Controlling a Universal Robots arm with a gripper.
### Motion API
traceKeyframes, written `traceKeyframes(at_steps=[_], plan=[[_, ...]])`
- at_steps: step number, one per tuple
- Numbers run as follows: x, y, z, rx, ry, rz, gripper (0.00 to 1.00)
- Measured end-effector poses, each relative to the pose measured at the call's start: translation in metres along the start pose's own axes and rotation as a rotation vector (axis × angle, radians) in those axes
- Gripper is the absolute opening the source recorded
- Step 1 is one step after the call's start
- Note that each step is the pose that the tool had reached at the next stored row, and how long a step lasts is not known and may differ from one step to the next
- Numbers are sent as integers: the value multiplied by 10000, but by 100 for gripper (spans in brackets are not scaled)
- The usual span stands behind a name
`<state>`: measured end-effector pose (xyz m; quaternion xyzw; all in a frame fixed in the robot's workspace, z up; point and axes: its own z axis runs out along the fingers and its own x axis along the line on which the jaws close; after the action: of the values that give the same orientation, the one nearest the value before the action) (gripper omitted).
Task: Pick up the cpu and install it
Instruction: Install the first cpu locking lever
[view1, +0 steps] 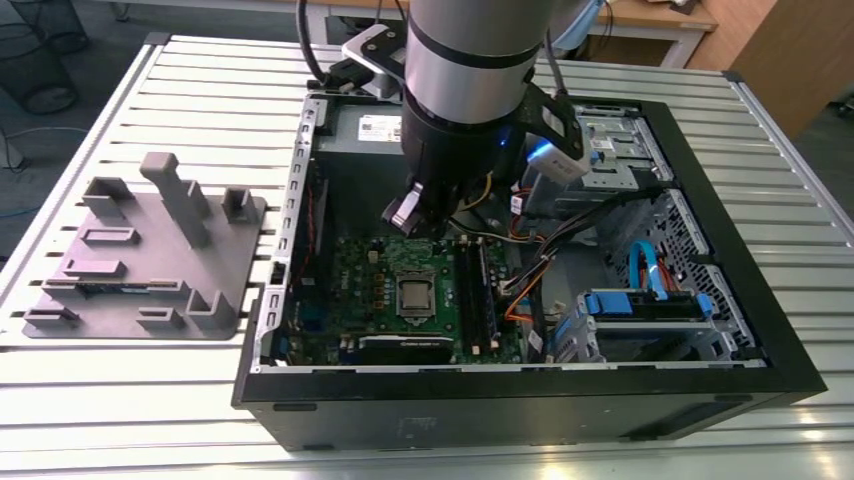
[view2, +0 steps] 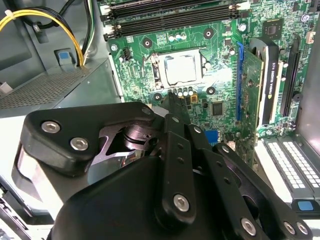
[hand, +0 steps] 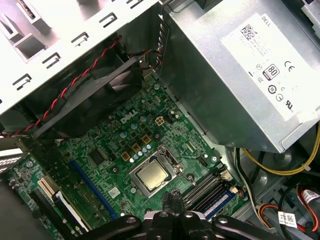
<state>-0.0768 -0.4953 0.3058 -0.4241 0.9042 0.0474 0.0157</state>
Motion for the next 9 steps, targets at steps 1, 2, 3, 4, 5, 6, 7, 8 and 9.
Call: traceKeyframes(at_steps=[1,2,3,4,5,6,7,8,9], plan=[[0,0,6,0,-2,0,11],[1,-1,14,-1,-1,-1,11],[1,-2,25,0,0,-1,11],[2,-2,37,0,1,0,11],[2,-2,50,-1,0,0,11],[-2,1,61,1,2,1,11],[-8,7,71,1,4,1,11],[-18,14,82,1,2,0,11],[-30,24,93,1,1,0,11]])
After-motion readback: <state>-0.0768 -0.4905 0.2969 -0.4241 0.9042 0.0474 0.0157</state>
